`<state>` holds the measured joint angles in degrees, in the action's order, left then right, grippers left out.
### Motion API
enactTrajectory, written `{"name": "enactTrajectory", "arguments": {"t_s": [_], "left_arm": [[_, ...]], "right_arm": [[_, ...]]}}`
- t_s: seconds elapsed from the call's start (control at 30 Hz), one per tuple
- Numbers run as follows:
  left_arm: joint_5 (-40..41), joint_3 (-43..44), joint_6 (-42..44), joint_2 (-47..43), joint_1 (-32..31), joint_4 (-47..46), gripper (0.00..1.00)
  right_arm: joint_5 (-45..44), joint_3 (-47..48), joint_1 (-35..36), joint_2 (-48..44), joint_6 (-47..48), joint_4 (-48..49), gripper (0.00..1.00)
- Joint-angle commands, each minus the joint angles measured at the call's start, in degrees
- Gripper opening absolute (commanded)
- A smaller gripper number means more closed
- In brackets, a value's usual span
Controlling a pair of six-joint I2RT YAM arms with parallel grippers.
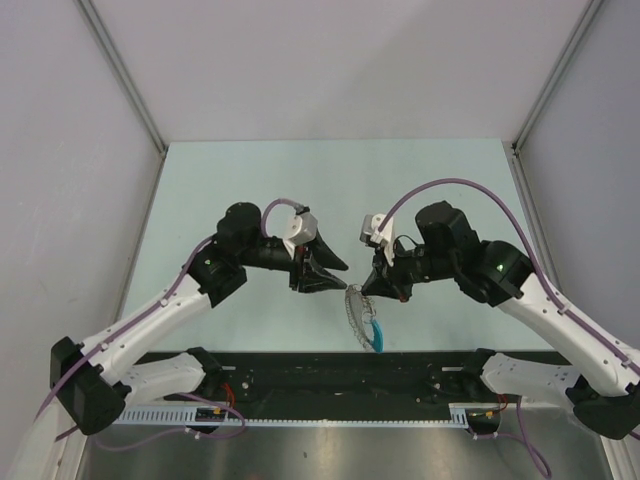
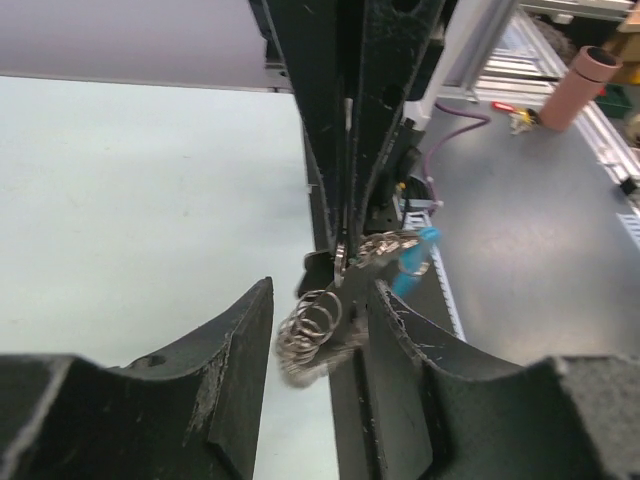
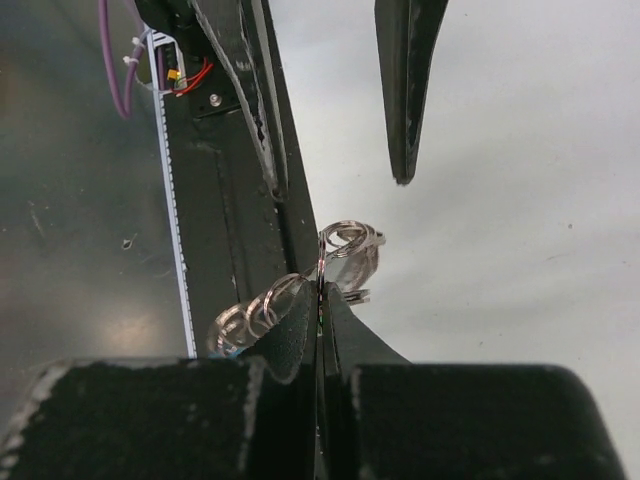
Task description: Remove the keys from the keyring
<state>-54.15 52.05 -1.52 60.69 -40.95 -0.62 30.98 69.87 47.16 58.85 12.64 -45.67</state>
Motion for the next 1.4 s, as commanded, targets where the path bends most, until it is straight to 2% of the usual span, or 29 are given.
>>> {"name": "enactTrajectory", "arguments": {"t_s": [0.0,0.07,0.63,0.77,1.0,1.07,1.13,1.2,1.27,1.33,1.37], "left_arm": [[-8.06,2.53,0.30,1.80,0.26,0.80,0.47],[-11.32,3.14,-0.24,3.47,0.26,1.06,0.46],[-8.96,4.73,1.34,6.99,-0.36,5.01,0.36],[-8.95,5.34,4.50,7.87,-0.62,6.94,0.30],[-7.20,6.39,9.51,8.13,-0.89,13.80,0.25],[-7.11,6.22,9.52,7.96,-0.97,13.54,0.12],[-7.02,6.13,9.43,8.04,-1.24,12.93,0.04],[-6.58,5.70,8.73,7.78,-1.33,11.19,0.00],[-6.32,3.42,4.52,7.35,-1.41,6.97,0.00],[-5.71,0.96,-0.99,7.08,-1.33,0.81,0.00],[-5.27,0.25,-2.68,6.90,-1.33,-2.51,0.00]], "right_arm": [[2.24,3.87,-0.22,1.61,0.01,-0.21,0.00],[2.33,3.96,-0.22,2.06,-0.08,-0.30,0.00],[5.84,3.96,-0.31,5.04,-1.13,2.87,0.00],[5.76,3.96,-0.31,5.92,-1.48,3.74,0.00],[5.93,3.96,0.13,7.07,-2.01,4.98,0.00],[5.93,3.96,0.22,7.24,-2.18,5.59,0.00],[5.32,3.96,0.22,7.42,-2.36,6.20,0.00],[4.18,3.96,0.22,7.42,-3.06,6.47,0.00],[3.65,3.96,0.04,7.42,-3.76,7.17,0.01],[3.12,3.88,0.04,6.98,-4.82,7.61,0.05],[1.90,3.70,0.04,6.63,-5.17,7.70,0.11]]}}
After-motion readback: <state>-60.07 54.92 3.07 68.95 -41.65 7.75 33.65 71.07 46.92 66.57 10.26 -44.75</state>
